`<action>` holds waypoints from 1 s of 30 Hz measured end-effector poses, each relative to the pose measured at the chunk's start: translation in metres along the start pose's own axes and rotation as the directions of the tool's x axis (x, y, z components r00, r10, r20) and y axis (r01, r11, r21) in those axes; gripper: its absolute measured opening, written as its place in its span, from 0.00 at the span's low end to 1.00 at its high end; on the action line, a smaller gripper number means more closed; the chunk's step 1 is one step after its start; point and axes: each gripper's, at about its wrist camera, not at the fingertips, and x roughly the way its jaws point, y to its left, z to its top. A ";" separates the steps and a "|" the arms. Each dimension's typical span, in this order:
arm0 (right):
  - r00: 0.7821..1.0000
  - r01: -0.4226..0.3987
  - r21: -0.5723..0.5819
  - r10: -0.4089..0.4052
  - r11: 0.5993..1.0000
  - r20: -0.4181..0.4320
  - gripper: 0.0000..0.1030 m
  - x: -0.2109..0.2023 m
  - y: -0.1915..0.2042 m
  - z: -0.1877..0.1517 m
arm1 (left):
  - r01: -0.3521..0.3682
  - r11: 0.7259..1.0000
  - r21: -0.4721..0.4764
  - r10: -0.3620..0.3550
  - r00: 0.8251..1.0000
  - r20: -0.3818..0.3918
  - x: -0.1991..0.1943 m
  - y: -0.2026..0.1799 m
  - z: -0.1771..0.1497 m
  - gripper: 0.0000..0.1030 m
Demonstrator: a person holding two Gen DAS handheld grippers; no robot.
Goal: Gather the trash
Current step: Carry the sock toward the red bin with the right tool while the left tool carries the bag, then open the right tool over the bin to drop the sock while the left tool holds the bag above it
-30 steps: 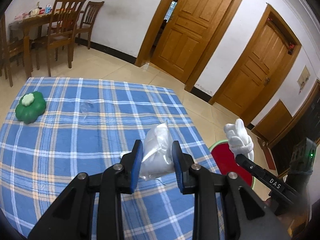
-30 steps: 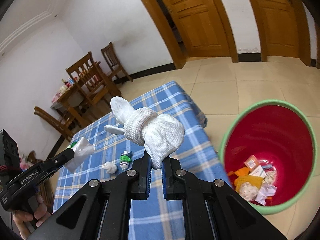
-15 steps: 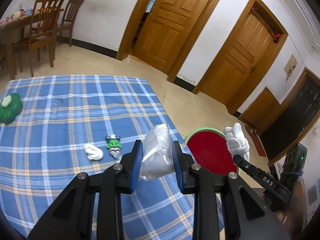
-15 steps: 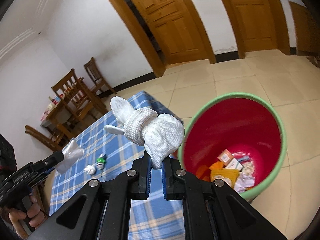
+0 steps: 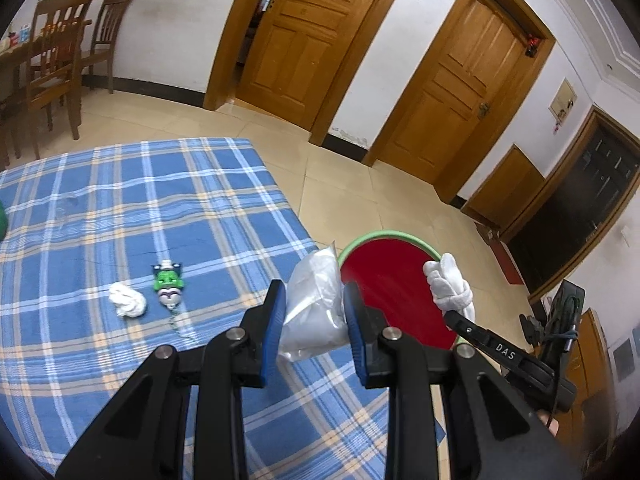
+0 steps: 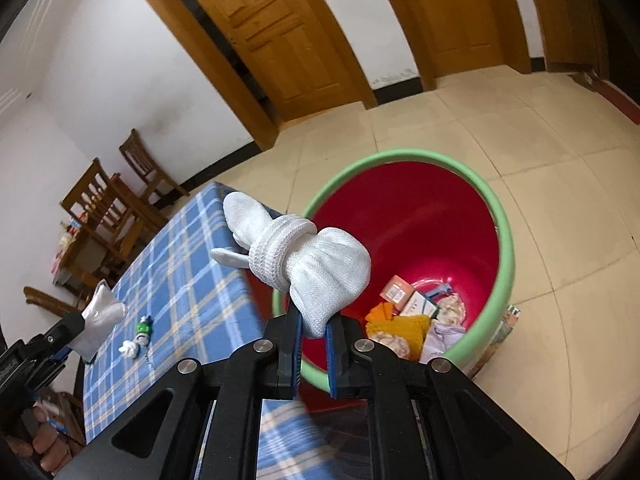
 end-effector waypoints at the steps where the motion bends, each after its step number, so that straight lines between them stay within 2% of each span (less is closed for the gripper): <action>1: 1.000 0.004 0.003 -0.004 1.000 0.000 0.11 0.000 -0.003 0.000 | 0.003 1.000 0.002 -0.003 1.000 -0.004 0.002 -0.002 0.000 0.29; 8: 1.000 0.028 0.011 -0.028 1.000 0.003 0.16 0.000 -0.014 0.002 | 0.019 1.000 0.019 -0.018 0.999 -0.029 0.019 -0.012 0.001 0.29; 14: 1.000 0.030 0.013 -0.030 0.999 0.001 0.17 0.001 -0.018 0.002 | 0.028 0.999 0.038 -0.027 0.998 -0.049 0.032 -0.020 0.003 0.29; 18: 0.999 0.031 0.011 -0.031 0.999 0.013 0.26 -0.004 -0.018 0.004 | 0.044 0.997 0.058 -0.041 0.997 -0.062 0.042 -0.027 0.003 0.29; 22: 0.999 0.043 0.004 -0.043 0.999 0.019 0.29 -0.009 -0.020 0.006 | 0.063 0.995 0.074 -0.057 0.995 -0.083 0.055 -0.035 -0.001 0.29; 24: 0.999 0.045 0.005 -0.046 0.999 0.028 0.41 -0.012 -0.022 0.008 | 0.073 0.994 0.080 -0.064 0.993 -0.103 0.065 -0.039 -0.005 0.29; 25: 0.998 0.047 0.008 -0.047 0.999 0.034 0.43 -0.014 -0.024 0.008 | 0.077 0.994 0.082 -0.067 0.992 -0.111 0.069 -0.040 -0.006 0.29; 30: 0.997 0.046 0.023 -0.047 0.999 0.053 0.44 -0.021 -0.031 0.011 | 0.101 0.990 0.096 -0.086 0.985 -0.149 0.089 -0.054 -0.013 0.29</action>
